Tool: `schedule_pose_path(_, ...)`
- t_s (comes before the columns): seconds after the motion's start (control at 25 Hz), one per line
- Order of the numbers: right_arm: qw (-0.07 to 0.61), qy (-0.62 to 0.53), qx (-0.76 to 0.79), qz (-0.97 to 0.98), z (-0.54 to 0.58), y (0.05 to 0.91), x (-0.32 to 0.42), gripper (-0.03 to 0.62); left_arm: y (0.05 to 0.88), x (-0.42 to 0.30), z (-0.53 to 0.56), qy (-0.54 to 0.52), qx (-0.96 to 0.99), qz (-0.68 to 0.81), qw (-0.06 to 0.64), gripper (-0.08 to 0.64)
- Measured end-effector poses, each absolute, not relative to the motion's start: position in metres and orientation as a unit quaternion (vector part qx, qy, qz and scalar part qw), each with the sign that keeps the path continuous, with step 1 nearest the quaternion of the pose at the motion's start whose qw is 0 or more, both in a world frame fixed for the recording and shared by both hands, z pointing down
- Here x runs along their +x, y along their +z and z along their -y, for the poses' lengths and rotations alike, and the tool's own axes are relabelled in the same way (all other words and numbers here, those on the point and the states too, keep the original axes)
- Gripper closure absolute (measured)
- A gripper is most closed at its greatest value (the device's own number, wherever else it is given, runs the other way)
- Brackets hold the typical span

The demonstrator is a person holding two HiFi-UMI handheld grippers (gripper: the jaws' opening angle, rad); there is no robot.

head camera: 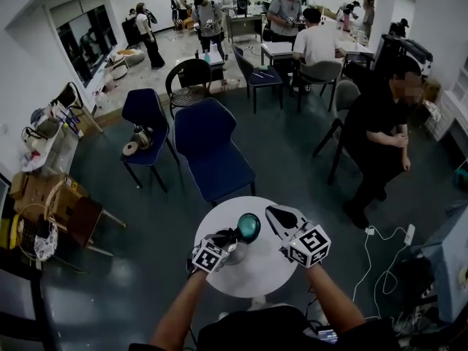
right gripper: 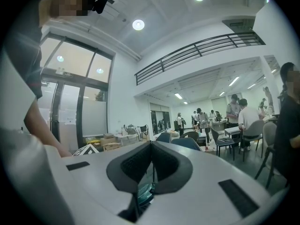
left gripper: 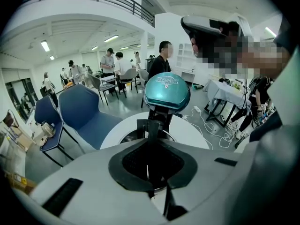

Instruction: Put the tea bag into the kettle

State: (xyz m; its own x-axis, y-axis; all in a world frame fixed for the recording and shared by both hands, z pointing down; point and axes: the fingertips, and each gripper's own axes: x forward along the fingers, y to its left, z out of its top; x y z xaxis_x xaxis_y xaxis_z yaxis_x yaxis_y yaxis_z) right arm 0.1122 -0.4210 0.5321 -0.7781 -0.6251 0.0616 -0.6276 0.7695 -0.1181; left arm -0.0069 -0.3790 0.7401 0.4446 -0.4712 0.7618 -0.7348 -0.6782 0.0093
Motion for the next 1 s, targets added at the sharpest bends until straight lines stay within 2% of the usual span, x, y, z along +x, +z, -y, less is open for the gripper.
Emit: schedule_pose_path(1.0,0.014,0.061,0.311,0.948,0.414,0.53,0.09,0.577,0.7,-0.017,0.376,0.353,0.842,0.38,0.145,0.528)
